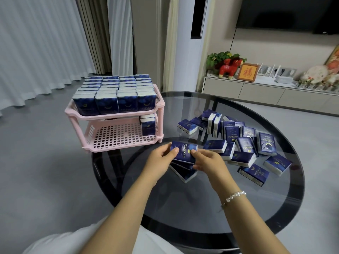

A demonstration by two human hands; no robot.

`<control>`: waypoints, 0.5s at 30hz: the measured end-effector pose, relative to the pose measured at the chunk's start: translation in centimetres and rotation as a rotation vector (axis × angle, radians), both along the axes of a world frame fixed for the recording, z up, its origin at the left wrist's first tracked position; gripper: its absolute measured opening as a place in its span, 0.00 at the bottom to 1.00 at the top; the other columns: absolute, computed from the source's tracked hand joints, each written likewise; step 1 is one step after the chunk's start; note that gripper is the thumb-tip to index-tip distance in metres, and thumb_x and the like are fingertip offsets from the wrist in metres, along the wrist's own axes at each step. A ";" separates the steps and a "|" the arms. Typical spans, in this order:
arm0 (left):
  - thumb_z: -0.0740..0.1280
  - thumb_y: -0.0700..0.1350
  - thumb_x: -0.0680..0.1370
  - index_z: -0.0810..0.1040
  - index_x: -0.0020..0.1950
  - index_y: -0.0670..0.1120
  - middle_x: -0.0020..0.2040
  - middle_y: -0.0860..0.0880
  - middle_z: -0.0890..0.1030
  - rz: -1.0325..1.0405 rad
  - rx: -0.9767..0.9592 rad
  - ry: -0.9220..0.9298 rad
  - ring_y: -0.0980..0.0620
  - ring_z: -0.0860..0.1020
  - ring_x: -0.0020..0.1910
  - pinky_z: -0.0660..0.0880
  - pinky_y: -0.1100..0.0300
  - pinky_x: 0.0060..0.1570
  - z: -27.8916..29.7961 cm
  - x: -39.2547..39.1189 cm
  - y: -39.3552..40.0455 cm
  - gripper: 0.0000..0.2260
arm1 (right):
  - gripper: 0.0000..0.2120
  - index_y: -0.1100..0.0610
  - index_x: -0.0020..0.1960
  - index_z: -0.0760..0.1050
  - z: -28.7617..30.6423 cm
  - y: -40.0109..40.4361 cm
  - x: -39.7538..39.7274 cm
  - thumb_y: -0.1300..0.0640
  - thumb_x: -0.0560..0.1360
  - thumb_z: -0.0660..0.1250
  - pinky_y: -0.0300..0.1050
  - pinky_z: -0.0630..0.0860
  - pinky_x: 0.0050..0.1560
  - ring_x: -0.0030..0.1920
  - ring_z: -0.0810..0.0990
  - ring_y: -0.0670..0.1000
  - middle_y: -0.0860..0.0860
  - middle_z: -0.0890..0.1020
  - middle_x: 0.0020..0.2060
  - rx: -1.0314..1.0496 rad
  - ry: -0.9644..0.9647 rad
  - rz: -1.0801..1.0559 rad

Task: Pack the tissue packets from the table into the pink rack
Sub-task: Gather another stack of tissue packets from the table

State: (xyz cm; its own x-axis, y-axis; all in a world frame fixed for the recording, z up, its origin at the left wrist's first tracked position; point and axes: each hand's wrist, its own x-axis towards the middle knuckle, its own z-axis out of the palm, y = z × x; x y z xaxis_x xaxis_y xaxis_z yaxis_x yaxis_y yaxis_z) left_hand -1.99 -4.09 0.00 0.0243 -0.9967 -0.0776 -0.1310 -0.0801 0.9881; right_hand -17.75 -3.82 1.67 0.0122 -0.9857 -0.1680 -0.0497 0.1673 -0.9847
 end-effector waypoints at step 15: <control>0.63 0.50 0.79 0.78 0.61 0.50 0.54 0.52 0.82 -0.116 0.108 -0.208 0.55 0.79 0.54 0.73 0.61 0.53 -0.5 0.1 0.2 0.13 | 0.12 0.55 0.52 0.80 -2.2 1.2 -0.7 0.50 0.78 0.62 0.51 0.78 0.49 0.37 0.79 0.47 0.50 0.83 0.38 -0.019 0.308 0.051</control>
State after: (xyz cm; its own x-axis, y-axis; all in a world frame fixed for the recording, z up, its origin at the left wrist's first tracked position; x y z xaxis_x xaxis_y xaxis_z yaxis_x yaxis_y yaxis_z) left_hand -1.90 -3.94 -0.45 -0.0635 -0.9799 -0.1888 -0.3445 -0.1561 0.9257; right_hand -18.45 -2.65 -0.57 0.0133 -0.9880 -0.1536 -0.3539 0.1390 -0.9249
